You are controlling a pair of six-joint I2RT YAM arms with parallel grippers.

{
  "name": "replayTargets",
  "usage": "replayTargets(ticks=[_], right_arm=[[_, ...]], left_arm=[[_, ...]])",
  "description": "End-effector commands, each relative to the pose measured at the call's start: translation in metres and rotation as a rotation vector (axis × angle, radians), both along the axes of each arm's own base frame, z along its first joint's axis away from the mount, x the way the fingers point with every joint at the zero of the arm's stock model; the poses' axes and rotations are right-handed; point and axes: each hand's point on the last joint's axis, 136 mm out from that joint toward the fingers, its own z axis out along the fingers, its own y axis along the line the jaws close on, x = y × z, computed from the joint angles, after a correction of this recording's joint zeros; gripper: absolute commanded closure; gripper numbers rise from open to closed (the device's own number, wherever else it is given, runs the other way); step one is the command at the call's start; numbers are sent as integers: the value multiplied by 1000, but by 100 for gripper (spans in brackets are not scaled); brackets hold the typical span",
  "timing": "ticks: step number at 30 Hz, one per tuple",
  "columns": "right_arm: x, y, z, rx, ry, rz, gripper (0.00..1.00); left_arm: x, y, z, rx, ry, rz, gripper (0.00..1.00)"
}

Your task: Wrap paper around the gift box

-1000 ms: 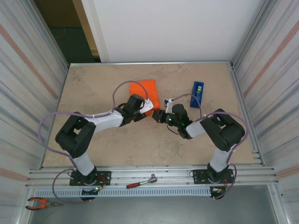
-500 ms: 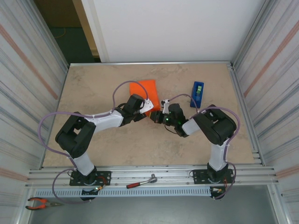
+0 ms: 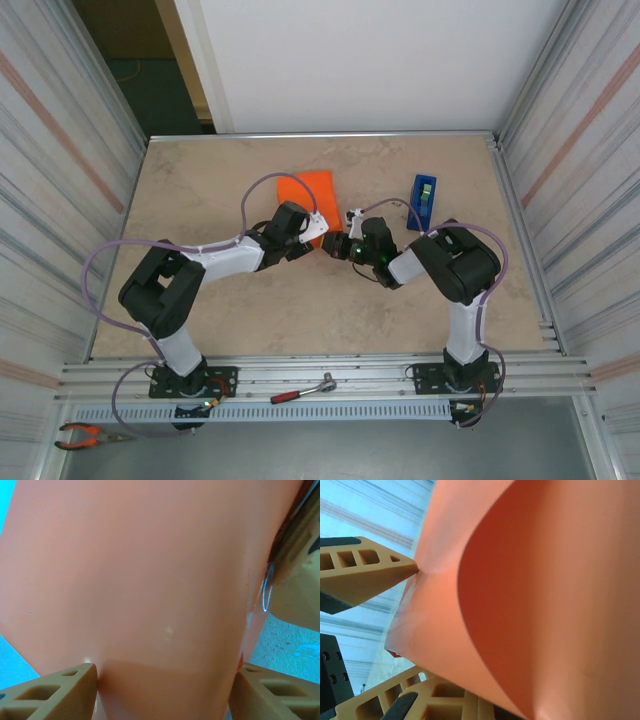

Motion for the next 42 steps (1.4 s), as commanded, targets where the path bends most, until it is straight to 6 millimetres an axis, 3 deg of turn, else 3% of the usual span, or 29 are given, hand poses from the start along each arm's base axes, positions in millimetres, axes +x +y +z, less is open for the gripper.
replayTargets(ticks=[1, 10, 19, 32, 42], right_arm=[[0, -3, 4, 18, -8, 0, 100], [-11, -11, 2, -1, 0, 0, 100], [4, 0, -4, 22, 9, -10, 100], [-15, -3, 17, 27, -15, 15, 100], [0, 8, 27, 38, -32, 19, 100]], left_arm=[[-17, 4, -28, 71, 95, -28, 33], [-17, 4, -29, 73, 97, -26, 33], [-17, 4, -28, 71, 96, -27, 33], [-17, 4, -28, 71, 96, -27, 34], [-17, 4, -28, 70, 96, -27, 34]])
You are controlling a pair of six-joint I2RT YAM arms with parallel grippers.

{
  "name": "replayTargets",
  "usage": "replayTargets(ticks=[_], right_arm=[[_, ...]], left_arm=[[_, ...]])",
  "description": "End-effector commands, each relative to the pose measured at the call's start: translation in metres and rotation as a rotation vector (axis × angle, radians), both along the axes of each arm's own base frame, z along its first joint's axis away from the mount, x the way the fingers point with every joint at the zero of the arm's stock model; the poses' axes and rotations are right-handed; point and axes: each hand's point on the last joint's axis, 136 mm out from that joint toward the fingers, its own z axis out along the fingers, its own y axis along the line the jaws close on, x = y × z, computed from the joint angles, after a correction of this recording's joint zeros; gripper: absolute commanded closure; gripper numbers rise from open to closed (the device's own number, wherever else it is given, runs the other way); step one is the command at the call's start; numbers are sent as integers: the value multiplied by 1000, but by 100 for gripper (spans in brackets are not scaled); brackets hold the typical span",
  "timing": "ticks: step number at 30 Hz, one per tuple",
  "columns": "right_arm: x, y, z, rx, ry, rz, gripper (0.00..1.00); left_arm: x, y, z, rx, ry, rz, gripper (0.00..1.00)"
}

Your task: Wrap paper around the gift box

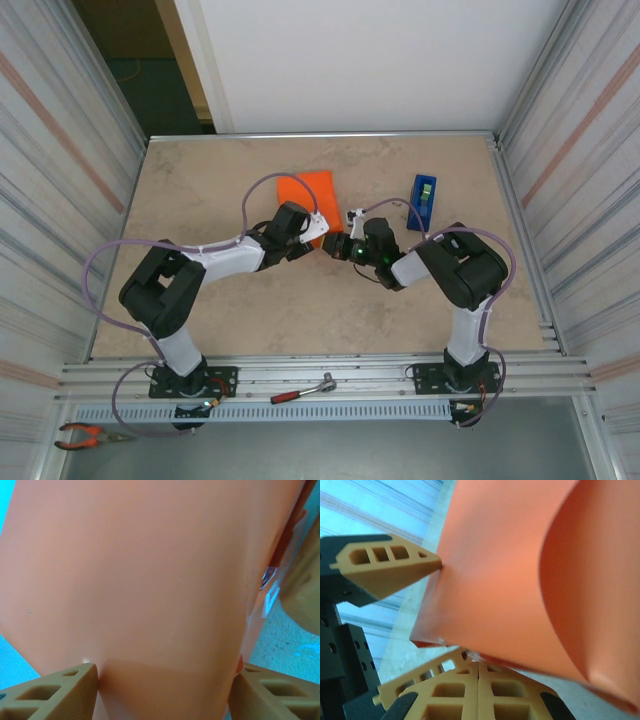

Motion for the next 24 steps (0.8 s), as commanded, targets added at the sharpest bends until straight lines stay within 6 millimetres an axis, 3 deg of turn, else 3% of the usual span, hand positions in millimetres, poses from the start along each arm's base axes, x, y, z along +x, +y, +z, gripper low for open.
replayTargets(ticks=[1, 14, 17, 24], right_arm=[[8, 8, 11, 19, -19, 7, 100], [5, 3, 15, 31, -16, 5, 100], [6, 2, 15, 33, -12, 3, 100], [5, 2, 14, 41, -4, 4, 100]], left_arm=[[-17, 4, -28, 62, 97, -28, 34], [-15, 1, -18, 29, 84, -24, 34], [-11, 0, -1, -15, 69, -16, 34], [1, 4, 61, -251, 39, 35, 32]])
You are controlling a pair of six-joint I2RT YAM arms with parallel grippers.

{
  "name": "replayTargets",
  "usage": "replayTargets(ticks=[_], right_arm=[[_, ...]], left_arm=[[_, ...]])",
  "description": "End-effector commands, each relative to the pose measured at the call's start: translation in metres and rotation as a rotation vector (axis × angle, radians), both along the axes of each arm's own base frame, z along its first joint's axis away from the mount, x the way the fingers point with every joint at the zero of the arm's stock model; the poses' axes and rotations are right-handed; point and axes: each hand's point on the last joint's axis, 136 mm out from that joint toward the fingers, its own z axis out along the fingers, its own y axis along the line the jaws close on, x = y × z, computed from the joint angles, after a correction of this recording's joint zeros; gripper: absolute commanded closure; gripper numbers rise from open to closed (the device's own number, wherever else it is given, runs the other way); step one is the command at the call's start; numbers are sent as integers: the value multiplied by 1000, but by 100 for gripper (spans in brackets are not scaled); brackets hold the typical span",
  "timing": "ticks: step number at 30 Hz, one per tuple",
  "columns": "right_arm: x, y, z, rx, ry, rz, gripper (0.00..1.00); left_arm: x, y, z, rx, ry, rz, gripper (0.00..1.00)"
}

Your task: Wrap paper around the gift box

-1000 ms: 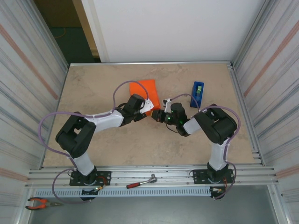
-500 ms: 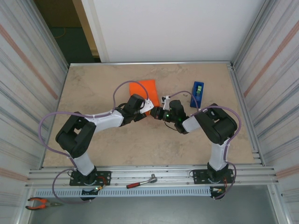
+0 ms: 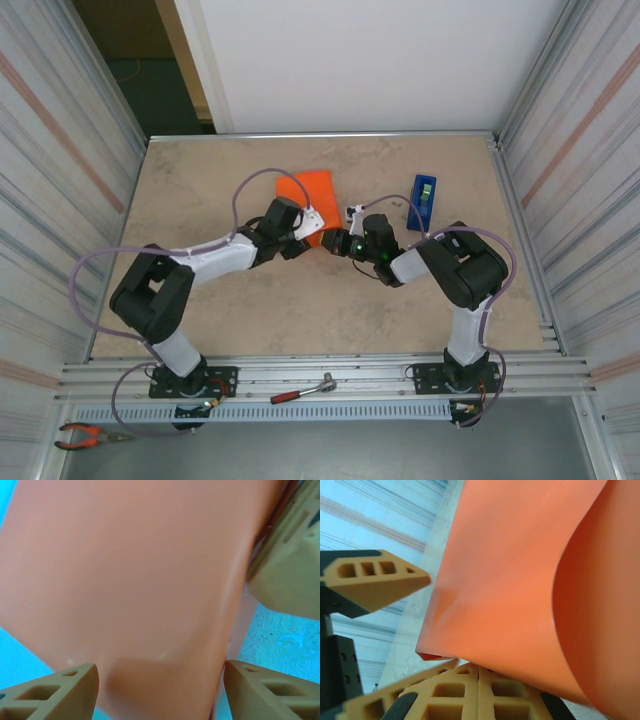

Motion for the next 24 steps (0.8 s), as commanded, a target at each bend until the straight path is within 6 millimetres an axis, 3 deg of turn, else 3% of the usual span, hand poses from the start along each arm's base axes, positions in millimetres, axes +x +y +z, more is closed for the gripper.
replayTargets(ticks=[1, 8, 24], right_arm=[[-1, 1, 11, 32, -10, 12, 100], [-4, 3, 19, 27, -19, 25, 100], [13, 7, 34, 24, -37, 38, 100]], left_arm=[[5, -4, 49, -179, -16, 26, 32], [17, 15, 73, -341, -3, 121, 30], [26, 33, 64, -383, 7, 200, 28]])
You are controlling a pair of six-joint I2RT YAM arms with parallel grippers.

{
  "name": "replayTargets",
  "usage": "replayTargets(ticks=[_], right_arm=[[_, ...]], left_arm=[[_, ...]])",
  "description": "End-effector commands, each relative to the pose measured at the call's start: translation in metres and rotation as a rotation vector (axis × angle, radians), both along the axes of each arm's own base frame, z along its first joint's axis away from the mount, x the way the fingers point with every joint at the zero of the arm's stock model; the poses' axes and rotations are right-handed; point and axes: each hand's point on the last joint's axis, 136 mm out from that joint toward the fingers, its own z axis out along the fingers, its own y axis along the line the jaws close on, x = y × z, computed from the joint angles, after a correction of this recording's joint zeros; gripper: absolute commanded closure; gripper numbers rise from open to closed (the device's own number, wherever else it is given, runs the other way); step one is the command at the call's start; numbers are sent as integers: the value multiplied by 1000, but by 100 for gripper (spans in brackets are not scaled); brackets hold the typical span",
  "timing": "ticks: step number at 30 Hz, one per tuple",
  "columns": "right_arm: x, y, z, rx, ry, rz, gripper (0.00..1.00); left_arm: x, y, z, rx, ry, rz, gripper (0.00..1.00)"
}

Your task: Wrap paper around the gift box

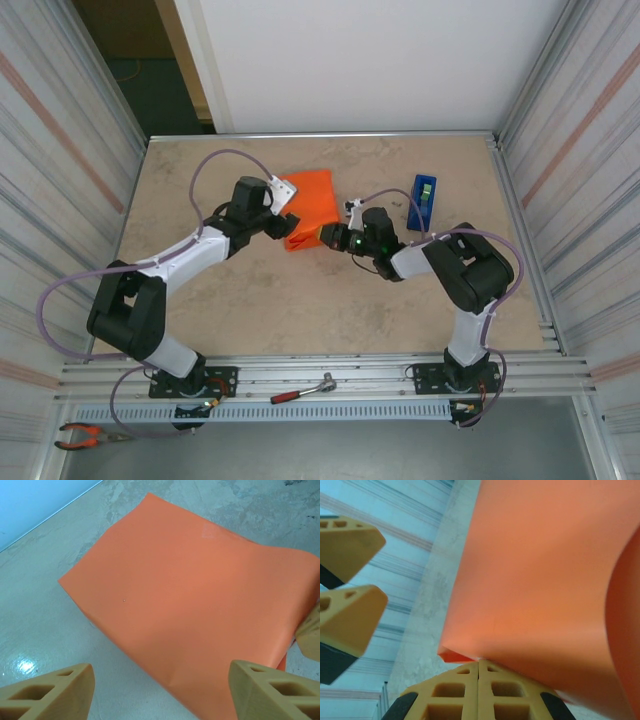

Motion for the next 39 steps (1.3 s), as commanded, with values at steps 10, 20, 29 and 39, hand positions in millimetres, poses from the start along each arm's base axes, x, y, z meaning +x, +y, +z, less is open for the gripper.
replayTargets(ticks=[10, 20, 29, 39], right_arm=[[9, -6, 48, -10, -74, 21, 91], [23, -48, 33, -229, 3, -89, 51], [33, -91, 28, -300, 43, -193, 44], [40, -141, 22, -376, 97, -351, 32]], left_arm=[[50, 36, 2, -222, 144, 219, 20], [115, 43, -20, -557, 419, 335, 18], [135, 10, -50, -662, 554, 320, 17], [143, -7, -77, -636, 606, 342, 22]])
